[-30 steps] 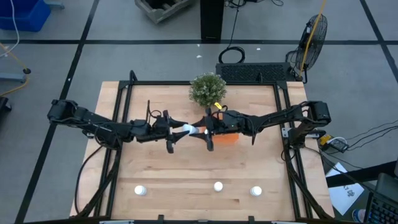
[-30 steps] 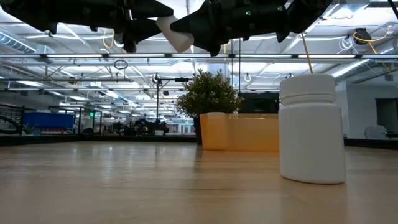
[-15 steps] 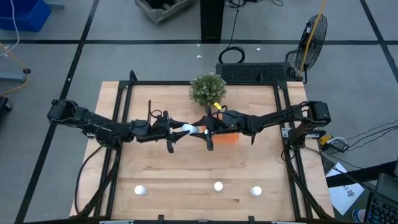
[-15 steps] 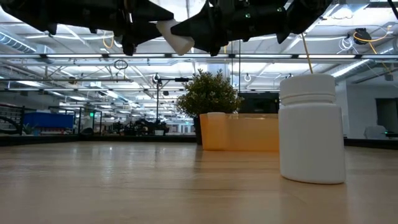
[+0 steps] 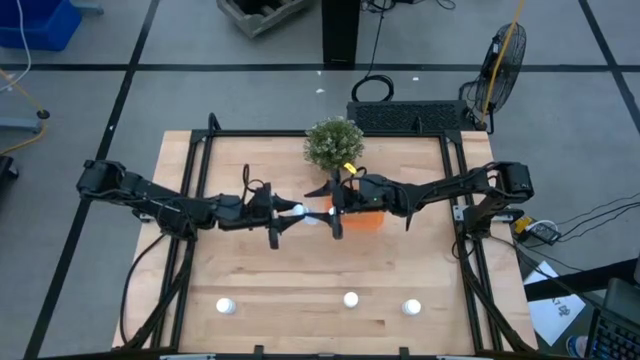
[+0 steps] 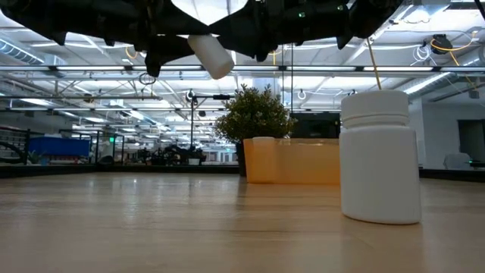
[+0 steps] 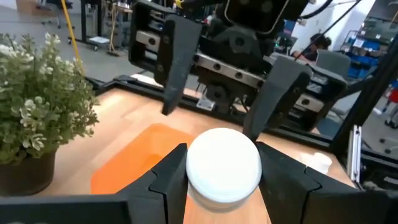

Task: Pick and place pill bottles into a basket
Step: Put the white pill bottle into the orange bin

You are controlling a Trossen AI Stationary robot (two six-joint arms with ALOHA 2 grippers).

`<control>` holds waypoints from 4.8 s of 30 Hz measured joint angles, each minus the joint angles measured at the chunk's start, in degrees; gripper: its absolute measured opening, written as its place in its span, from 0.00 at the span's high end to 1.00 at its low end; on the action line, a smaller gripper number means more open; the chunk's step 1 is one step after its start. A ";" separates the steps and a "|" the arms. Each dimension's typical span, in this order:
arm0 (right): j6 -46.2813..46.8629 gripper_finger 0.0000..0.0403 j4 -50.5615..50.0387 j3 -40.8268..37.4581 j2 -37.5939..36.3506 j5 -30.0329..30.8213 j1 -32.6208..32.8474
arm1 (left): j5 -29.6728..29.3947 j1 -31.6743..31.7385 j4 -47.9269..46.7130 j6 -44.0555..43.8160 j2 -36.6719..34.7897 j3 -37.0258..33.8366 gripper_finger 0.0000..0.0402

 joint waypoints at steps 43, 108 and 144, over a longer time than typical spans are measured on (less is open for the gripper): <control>4.19 0.58 -11.83 -33.64 -51.80 14.64 7.21 | 21.31 18.12 -25.23 3.89 49.66 52.52 0.58; 16.16 0.58 -13.96 -33.62 -31.00 13.21 37.04 | -6.88 -7.25 -39.28 0.04 35.76 54.43 0.19; 16.07 0.21 11.37 -22.62 9.46 11.48 34.42 | -18.93 -19.01 -31.56 12.56 30.05 54.42 0.19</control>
